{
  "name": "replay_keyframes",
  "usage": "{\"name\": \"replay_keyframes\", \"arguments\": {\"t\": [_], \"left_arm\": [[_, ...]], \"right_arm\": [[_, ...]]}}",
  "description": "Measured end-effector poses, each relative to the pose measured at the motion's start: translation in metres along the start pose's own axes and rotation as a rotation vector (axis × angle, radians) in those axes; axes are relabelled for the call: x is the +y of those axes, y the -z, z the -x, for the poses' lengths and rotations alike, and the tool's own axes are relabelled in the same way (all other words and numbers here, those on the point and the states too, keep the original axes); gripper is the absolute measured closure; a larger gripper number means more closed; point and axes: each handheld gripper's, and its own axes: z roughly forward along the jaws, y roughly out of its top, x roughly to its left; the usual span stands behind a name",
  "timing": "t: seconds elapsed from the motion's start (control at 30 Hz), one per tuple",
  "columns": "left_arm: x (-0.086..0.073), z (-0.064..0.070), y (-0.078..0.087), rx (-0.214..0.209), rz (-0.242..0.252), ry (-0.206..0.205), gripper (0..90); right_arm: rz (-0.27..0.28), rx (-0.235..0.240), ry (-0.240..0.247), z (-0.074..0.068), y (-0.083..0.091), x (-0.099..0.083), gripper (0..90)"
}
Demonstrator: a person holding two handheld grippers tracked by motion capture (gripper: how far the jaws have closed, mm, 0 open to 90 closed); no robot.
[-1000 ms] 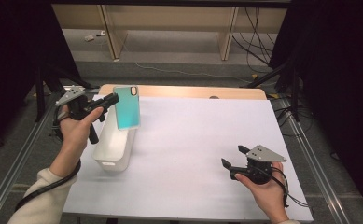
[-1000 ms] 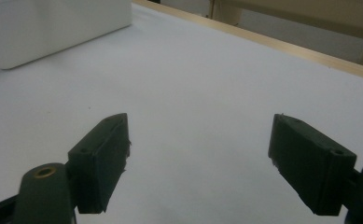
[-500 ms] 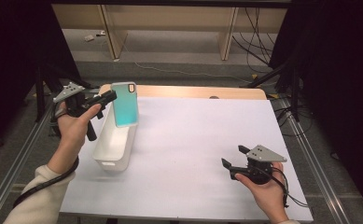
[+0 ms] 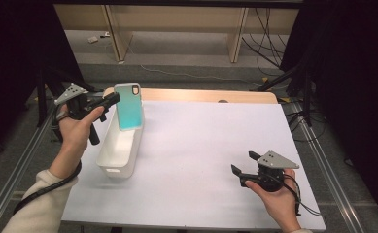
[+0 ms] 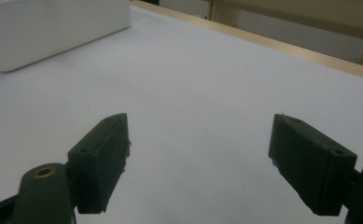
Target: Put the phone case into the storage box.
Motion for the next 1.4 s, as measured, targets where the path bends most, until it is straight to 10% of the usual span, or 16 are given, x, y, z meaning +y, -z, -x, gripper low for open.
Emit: {"name": "replay_keyframes", "arguments": {"t": [1.4], "left_arm": [[0.012, -0.023, -0.006, 0.028, 0.008, -0.025, 82.5]], "right_arm": [[-0.003, 0.0, 0.0, -0.001, -0.001, 0.0, 21.6]]}}
